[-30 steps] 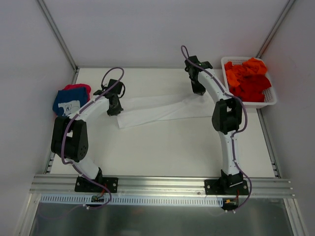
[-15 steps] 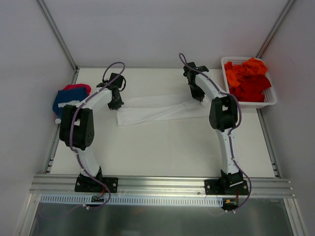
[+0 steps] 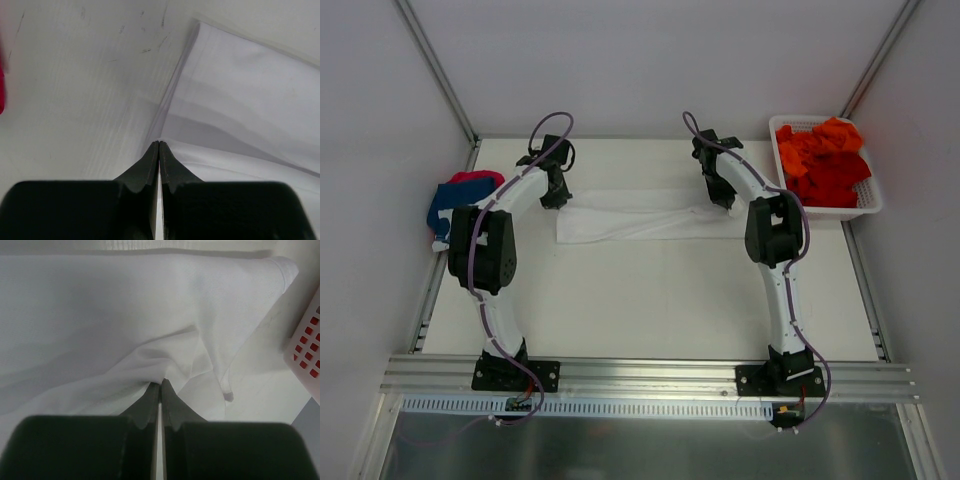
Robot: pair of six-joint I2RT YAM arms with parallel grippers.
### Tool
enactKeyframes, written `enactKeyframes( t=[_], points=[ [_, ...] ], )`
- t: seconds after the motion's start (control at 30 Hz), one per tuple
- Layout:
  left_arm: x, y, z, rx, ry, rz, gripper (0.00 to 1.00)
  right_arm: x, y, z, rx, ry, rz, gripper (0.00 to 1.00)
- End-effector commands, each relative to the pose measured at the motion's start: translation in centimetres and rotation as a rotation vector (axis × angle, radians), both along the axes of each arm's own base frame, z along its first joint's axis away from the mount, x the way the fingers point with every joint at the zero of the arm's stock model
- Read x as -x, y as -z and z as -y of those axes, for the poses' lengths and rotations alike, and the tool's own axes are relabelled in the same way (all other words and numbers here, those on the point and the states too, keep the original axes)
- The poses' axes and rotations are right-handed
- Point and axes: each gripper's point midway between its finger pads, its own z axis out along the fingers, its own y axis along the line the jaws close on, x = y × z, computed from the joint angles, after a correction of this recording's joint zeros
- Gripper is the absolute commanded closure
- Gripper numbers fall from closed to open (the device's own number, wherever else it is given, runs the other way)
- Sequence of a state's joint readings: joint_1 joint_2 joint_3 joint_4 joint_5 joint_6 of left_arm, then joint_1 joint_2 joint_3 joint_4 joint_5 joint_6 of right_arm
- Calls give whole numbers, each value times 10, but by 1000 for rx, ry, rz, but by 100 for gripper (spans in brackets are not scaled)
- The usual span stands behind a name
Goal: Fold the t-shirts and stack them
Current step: Fold the tshirt
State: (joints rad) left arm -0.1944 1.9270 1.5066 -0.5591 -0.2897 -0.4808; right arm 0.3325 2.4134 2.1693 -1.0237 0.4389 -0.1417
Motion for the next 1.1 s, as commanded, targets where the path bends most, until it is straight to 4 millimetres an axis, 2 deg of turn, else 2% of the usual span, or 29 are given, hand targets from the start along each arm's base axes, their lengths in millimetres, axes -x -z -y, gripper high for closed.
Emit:
enactKeyframes(
  t=[0.0, 0.07, 0.17, 0.2, 0.43, 0.53, 0.6, 0.63, 0.67, 0.7, 0.73, 0.8, 0.9, 0.93, 0.97, 1.0, 1.03, 1.07],
  points=[
    [-7, -27, -4, 15, -5, 54, 100, 1, -27, 5, 12, -3, 41, 100],
    [-15, -39, -1, 19, -1, 88, 100, 1, -27, 3, 2, -5, 37, 100],
    [-31, -46, -1, 4, 19, 110, 100, 2, -26, 1, -10, -4, 36, 100],
    [-33, -38, -2, -5, 19, 90, 100, 2, -26, 1, -11, 1, 37, 100],
    [-44, -36, -2, 2, 16, 87, 100, 3, -26, 4, 5, -7, 32, 99],
    [-46, -25, -5, 0, 18, 51, 100, 4, -26, 3, -2, -4, 31, 99],
    [-42, -16, -5, 3, 15, 24, 93, 4, -25, 1, -9, -7, 30, 99],
    [-38, -10, -6, 4, 14, 7, 83, 4, -25, 1, -10, -7, 28, 81],
    [-37, -6, -6, 1, 11, -3, 29, 5, -24, 1, -10, -9, 24, 63],
    [-35, -3, -7, -3, 8, -9, 3, 5, -23, 2, -6, -6, 25, 39],
    [-35, -1, -8, -10, 3, -14, 1, 5, -24, 3, -2, -1, 26, 13],
    [-36, 0, -13, -33, -8, -14, 1, 2, -24, 3, -3, 2, 41, 1],
    [-37, -14, -19, -55, -40, 25, 1, -3, -34, 6, 2, 19, 107, 0],
    [-38, -22, -19, -53, -45, 47, 1, -5, -53, 4, -18, 17, 160, 1],
    [-39, -40, -18, -45, -48, 90, 1, -13, -62, 0, -46, 13, 217, 0],
    [-39, -49, -17, -38, -46, 113, 1, -6, -61, -1, -68, 5, 216, 1],
    [-38, -58, -15, -26, -38, 133, 1, -5, -71, -4, -91, 1, 248, 0],
    [-35, -77, -12, -9, -33, 174, 1, -9, -98, -10, -140, -10, 334, 0]
  ],
)
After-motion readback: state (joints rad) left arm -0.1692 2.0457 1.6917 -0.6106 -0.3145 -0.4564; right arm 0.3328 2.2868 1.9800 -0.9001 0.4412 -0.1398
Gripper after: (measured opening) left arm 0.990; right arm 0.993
